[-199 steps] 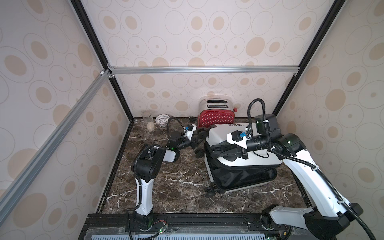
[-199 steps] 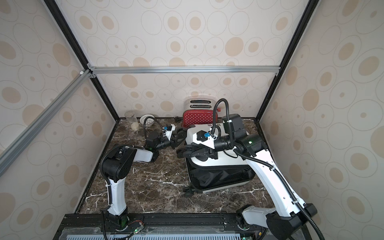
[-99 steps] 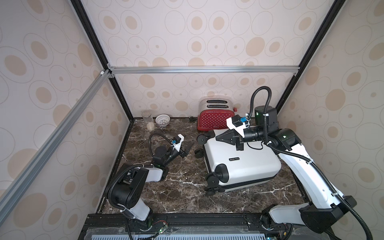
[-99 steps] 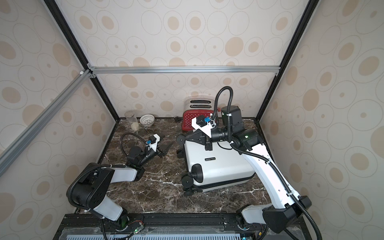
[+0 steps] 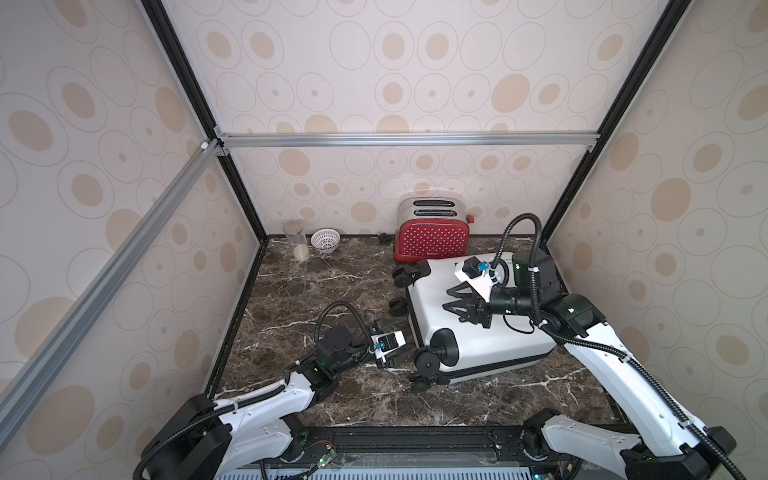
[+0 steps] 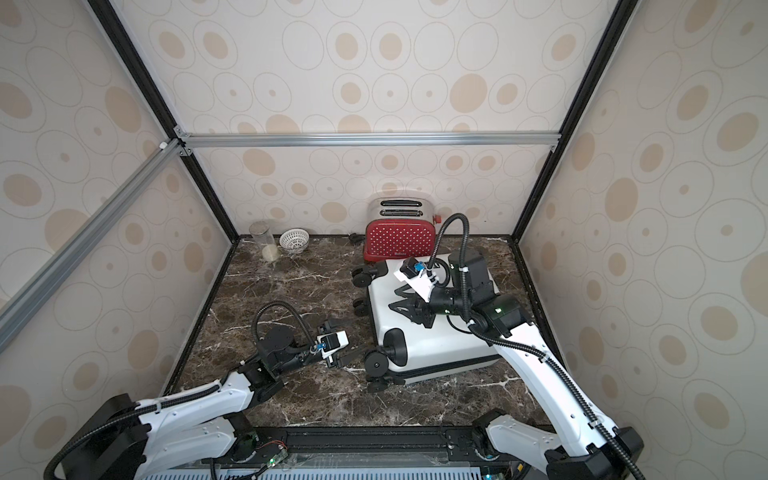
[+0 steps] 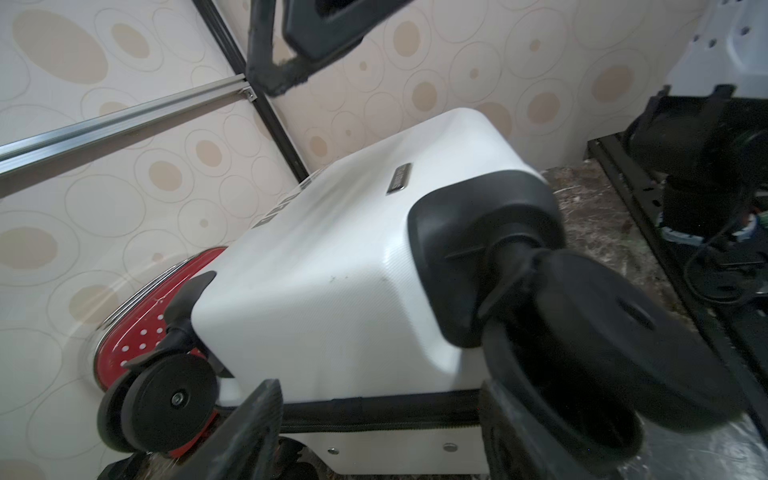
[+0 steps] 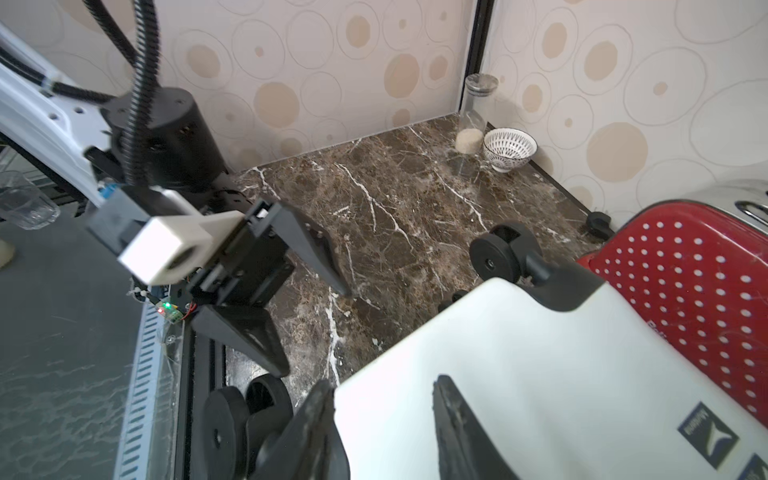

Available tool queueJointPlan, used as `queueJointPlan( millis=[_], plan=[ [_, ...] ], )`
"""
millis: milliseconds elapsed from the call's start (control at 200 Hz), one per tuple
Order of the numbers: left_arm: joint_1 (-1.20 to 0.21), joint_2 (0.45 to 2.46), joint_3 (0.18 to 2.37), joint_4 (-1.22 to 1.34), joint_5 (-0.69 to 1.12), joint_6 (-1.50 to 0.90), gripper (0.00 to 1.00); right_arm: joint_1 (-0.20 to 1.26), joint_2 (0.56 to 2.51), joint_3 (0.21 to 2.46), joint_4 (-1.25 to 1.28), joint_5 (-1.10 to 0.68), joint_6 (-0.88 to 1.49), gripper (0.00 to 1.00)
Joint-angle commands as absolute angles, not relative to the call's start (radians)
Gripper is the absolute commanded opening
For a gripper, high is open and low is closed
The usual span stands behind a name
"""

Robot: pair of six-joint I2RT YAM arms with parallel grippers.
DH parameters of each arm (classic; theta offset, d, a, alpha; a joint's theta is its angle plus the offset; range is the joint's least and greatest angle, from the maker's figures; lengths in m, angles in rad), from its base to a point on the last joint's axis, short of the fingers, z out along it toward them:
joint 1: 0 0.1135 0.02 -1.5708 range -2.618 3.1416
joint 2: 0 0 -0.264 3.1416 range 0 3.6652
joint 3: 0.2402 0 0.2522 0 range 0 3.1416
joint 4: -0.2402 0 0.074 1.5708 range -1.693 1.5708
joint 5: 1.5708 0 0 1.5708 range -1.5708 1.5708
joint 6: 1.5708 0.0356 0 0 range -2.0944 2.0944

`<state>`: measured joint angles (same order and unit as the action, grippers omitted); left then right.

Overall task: Open the suitcase zippers
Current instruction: Open the suitcase at the center of the board.

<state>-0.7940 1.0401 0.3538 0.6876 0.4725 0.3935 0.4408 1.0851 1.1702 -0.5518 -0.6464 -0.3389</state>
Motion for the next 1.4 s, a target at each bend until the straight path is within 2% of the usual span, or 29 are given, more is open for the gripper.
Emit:
queueJointPlan(
  millis=[0,160,255,480,645,955,1045,1170,1326,1396],
  plan=[
    [-0.845,1.01,0.397,0.474,0.476,0.394,0.78,0.434,1.056,1.13,-0.507,-0.574,-0.288,0.45],
    [-0.879,1.037,0.439,0.388,0.494,0.393,0.79,0.434,1.019,1.085,-0.464,-0.542,-0.255,0.46],
    [-0.929,1.065,0.458,0.365,0.359,0.441,0.78,0.434,1.001,1.068,-0.453,-0.542,-0.246,0.47],
    [-0.963,1.055,0.448,0.479,0.238,0.438,0.78,0.434,0.954,1.016,-0.422,-0.543,-0.233,0.47],
    [-0.976,1.033,0.462,0.453,0.361,0.384,0.78,0.434,0.951,1.003,-0.416,-0.555,-0.223,0.47],
    [-0.997,1.104,0.468,0.525,0.437,0.241,0.74,0.435,0.953,0.983,-0.395,-0.568,-0.203,0.48],
    [-0.997,1.117,0.478,0.558,0.453,0.205,0.61,0.434,0.935,0.973,-0.388,-0.537,-0.205,0.48],
    [-0.997,1.113,0.503,0.562,0.465,0.15,0.29,0.434,0.886,0.95,-0.365,-0.469,-0.223,0.51],
    [-0.997,1.062,0.569,0.582,0.436,0.055,0.0,0.434,0.798,0.903,-0.315,-0.345,-0.248,0.59],
    [-0.996,1.043,0.613,0.581,0.398,0.038,0.0,0.433,0.753,0.888,-0.306,-0.331,-0.265,0.62]
  ],
)
